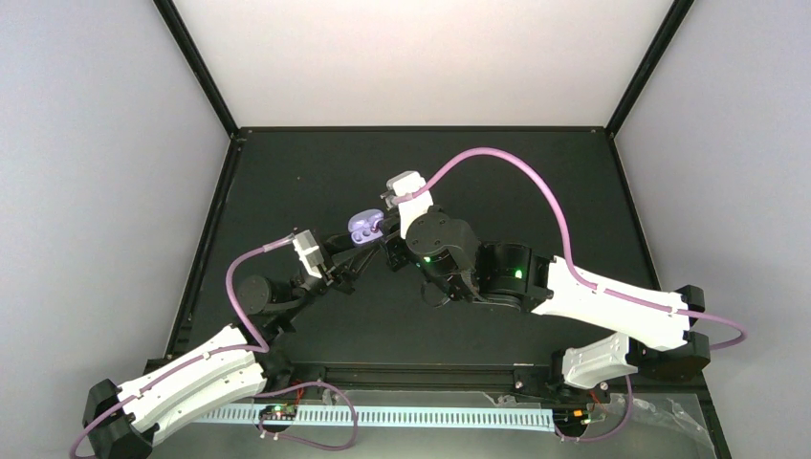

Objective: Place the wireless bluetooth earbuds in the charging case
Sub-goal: Place the earbud in the charging case.

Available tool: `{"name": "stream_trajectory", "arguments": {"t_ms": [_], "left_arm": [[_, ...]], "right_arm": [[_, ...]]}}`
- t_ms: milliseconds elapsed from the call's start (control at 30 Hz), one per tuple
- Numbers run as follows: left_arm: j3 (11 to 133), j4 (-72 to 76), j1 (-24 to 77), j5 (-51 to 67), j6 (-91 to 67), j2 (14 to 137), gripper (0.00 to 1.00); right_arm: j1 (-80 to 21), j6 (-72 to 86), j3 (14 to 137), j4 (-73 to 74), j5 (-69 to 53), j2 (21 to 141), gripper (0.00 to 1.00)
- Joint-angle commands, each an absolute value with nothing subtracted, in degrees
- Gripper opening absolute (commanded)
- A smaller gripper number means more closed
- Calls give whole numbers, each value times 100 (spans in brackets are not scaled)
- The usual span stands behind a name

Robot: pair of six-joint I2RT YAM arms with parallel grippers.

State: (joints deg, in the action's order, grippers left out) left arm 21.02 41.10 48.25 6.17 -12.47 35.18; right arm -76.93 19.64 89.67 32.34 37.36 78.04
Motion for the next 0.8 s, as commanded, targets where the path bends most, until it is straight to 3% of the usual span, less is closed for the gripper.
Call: {"name": "stream_trajectory", "arguments": {"t_ms": [0, 300, 767], "left_arm": [[2250, 4298, 4852, 580, -1256, 3424, 2], [2241, 4273, 4852, 567, -1241, 3410, 2], [2250, 4324, 4852, 619, -1269, 3454, 1]], "right_arm": [[-7724, 1962, 9026, 3282, 3858, 7690, 19], [-7724, 1995, 8949, 3312, 3901, 7539, 26], [-7726, 1945, 8939, 3333, 3847, 7495, 29]]}}
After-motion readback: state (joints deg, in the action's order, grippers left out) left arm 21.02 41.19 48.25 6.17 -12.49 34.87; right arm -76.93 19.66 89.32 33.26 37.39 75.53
